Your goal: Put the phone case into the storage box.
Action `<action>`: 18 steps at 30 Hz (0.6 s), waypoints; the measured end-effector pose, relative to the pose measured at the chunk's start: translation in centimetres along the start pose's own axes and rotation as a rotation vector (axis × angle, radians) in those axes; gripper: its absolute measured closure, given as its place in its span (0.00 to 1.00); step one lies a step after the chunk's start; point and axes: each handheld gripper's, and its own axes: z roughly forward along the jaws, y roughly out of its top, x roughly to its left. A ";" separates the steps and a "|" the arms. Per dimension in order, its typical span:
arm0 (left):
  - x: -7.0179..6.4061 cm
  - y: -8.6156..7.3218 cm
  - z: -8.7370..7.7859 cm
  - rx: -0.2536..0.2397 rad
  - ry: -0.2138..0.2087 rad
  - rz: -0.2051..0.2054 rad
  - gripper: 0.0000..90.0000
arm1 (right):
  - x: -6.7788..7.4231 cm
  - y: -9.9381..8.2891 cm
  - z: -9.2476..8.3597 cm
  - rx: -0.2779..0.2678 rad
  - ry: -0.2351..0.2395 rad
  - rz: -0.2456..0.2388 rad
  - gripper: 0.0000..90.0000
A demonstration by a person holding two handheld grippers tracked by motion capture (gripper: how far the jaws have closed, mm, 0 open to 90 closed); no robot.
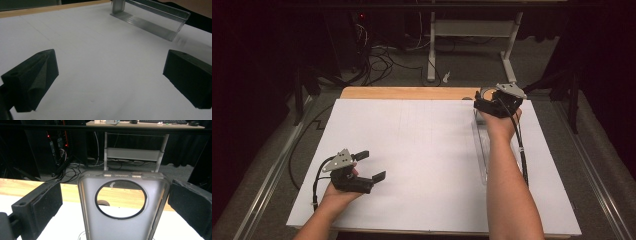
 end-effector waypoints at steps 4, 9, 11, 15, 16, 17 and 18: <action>0.1 0.0 0.1 0.001 0.013 0.005 0.01 | -0.1 -0.3 -0.6 0.003 0.004 0.000 0.00; 0.1 0.0 0.2 0.001 0.012 0.006 0.01 | -0.2 -0.7 -1.3 0.004 0.022 0.006 0.00; 0.1 -0.1 0.3 0.001 0.015 0.006 0.01 | -0.1 -0.9 -1.6 0.003 0.027 -0.005 0.00; 0.1 0.0 0.3 0.002 0.022 0.009 0.01 | 0.0 -1.2 -2.2 0.003 0.042 -0.002 0.00; 0.1 0.0 0.3 0.000 0.024 0.008 0.01 | 0.0 -1.2 -2.3 0.003 0.046 0.000 0.00; 0.1 0.0 0.3 0.000 0.026 0.008 0.01 | 0.1 -1.3 -2.5 0.001 0.050 0.000 0.00; 0.1 0.0 0.3 0.001 0.028 0.009 0.01 | 0.2 -1.3 -2.6 -0.001 0.056 -0.002 0.00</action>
